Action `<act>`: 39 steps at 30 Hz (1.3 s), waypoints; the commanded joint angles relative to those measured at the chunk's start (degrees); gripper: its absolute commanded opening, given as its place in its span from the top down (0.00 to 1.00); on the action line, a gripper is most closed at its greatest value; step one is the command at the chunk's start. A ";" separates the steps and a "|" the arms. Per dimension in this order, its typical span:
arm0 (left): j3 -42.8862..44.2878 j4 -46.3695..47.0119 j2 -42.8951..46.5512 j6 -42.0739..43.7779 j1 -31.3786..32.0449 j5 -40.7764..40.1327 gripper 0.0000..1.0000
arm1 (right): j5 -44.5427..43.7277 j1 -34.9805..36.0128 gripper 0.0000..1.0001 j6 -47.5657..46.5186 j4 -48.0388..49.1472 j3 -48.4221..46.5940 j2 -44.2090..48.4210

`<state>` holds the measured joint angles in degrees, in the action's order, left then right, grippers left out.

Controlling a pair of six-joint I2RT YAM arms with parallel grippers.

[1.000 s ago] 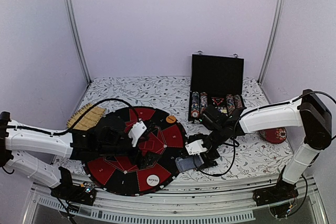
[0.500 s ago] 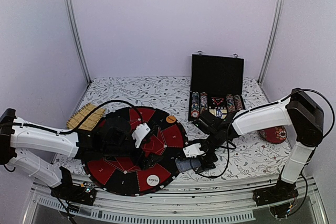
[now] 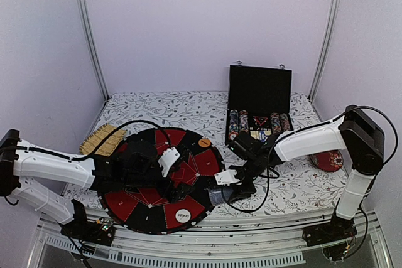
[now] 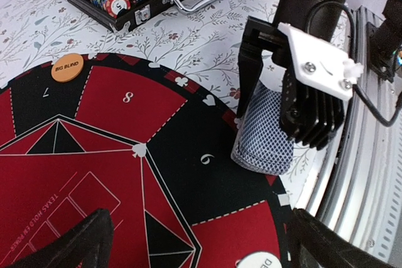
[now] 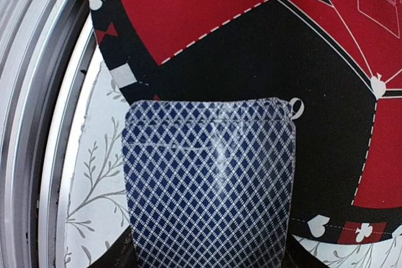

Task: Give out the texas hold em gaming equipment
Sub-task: Pick up the poker card from position 9, then pass from the right arm to the left

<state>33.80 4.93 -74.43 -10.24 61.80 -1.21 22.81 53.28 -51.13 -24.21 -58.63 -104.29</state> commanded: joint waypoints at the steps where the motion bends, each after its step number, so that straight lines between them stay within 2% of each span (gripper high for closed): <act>1: 1.59 -0.14 -0.86 -2.54 -0.99 -1.24 0.02 | -4.15 1.11 0.49 3.45 0.94 1.61 0.17; 3: 1.66 0.34 -1.32 -4.38 -1.53 -0.93 0.02 | -4.09 1.20 0.52 4.29 1.13 1.56 1.81; 8: 2.11 1.85 -2.06 -10.54 -3.86 2.17 0.05 | -5.31 1.21 0.53 5.39 0.93 0.59 6.37; 13: 1.01 10.17 -2.18 -17.51 -5.10 9.35 0.09 | -6.55 1.21 0.54 7.43 0.61 -2.59 9.77; 17: 0.02 20.17 -3.66 -22.08 -5.17 13.17 0.05 | -6.29 1.28 0.55 9.09 0.86 -5.78 10.71; 22: 0.78 23.82 -7.50 -25.18 -6.87 14.53 0.03 | -6.78 1.35 0.57 8.81 1.00 -7.91 10.94; 27: -0.27 28.73 -10.80 -28.50 -9.22 17.09 0.17 | -7.16 1.94 0.58 8.60 0.98 -8.94 11.04; 36: 2.21 32.00 -16.58 -29.74 -9.27 21.90 0.32 | -8.44 3.41 0.59 8.10 2.09 -9.77 10.71; 39: 1.91 33.02 -17.03 -29.84 -9.33 22.91 0.41 | -8.59 3.46 0.59 7.92 2.39 -9.86 10.86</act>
<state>34.79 34.28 -90.74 -39.40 53.34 19.11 14.87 56.25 -43.09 -23.53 -66.39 -95.00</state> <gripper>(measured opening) 0.634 0.473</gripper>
